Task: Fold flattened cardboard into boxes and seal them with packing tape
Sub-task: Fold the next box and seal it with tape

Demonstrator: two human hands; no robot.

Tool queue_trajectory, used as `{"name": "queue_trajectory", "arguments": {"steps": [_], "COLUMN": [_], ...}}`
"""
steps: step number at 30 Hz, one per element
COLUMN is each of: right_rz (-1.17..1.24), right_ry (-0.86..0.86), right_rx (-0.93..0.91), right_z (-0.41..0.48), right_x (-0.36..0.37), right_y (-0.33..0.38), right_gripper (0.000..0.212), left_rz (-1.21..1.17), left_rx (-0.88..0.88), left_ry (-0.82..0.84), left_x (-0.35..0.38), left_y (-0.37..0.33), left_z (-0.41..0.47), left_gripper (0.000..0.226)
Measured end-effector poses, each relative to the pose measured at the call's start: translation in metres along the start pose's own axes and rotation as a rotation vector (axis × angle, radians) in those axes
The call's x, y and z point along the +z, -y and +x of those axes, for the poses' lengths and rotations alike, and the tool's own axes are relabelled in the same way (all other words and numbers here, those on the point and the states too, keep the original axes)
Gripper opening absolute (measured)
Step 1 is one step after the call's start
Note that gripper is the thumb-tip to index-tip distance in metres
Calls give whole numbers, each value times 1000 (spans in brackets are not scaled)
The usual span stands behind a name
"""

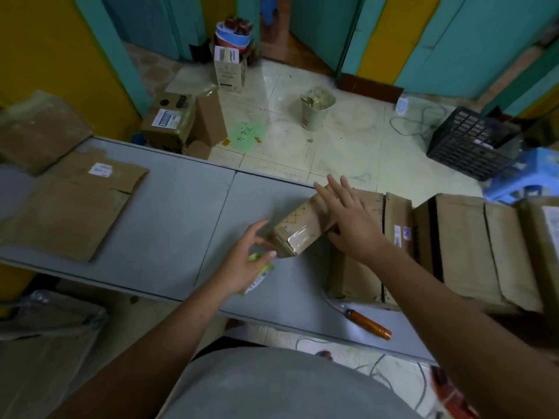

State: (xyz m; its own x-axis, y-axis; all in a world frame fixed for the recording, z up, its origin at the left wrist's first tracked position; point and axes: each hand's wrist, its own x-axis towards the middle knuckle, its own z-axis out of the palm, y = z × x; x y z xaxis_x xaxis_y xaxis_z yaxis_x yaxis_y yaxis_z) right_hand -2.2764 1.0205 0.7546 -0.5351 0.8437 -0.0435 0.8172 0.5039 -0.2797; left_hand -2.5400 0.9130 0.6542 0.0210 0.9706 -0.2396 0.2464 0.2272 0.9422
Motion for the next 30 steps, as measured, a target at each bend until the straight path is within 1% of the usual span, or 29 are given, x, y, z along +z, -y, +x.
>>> {"name": "queue_trajectory", "arguments": {"steps": [2, 4, 6, 7, 8, 10, 12, 15, 16, 17, 19, 21, 23, 26, 27, 30], "right_rz": [97, 179, 256, 299, 338, 356, 326, 193, 167, 158, 171, 258, 326, 346, 388, 438], "right_ry": [-61, -166, -281, -311, -304, -245, -171, 26, 65, 96, 143, 227, 227, 168, 170, 214], "right_rx": [24, 32, 0, 3, 41, 178, 325, 516, 565, 596, 559, 445, 365, 406, 410, 344], "right_z": [-31, -72, -120, -144, -168, -206, -228, -231, -228, -224, -219, -216, -218, -223, -226, -234], "right_x": [2, 7, 17, 24, 33, 55, 81, 110, 116, 120, 123, 118, 115, 104, 99, 83], "right_y": [4, 3, -1, -2, -1, -3, -12, -27, -31, -34, -41, -42, -37, -24, -20, -7], "right_gripper": [94, 59, 21, 8, 3, 9, 6, 47, 54, 55, 46, 34, 31, 30, 30, 30], "left_rz": [-32, -34, -8, 12, 35, 77, 108, 132, 137, 138, 137, 141, 130, 98, 87, 44], "left_rx": [3, 9, 25, 29, 29, 28, 23, 21, 24, 25, 26, 21, 13, 0, -9, -37], "left_ry": [-24, -60, -78, -80, -83, -87, -83, -79, -73, -64, -33, -7, 11, 29, 34, 35], "left_x": [5, 9, 12, 12, 12, 10, 7, 4, 4, 2, 0, -3, -5, -8, -9, -12], "left_y": [2, 4, 7, 7, 6, 2, -3, -10, -12, -14, -19, -22, -24, -24, -25, -26], "left_z": [1, 4, 8, 9, 10, 11, 11, 12, 11, 11, 9, 8, 7, 5, 4, 3], "left_gripper": [68, 63, 59, 58, 57, 56, 56, 56, 56, 57, 57, 58, 60, 61, 62, 64]}}
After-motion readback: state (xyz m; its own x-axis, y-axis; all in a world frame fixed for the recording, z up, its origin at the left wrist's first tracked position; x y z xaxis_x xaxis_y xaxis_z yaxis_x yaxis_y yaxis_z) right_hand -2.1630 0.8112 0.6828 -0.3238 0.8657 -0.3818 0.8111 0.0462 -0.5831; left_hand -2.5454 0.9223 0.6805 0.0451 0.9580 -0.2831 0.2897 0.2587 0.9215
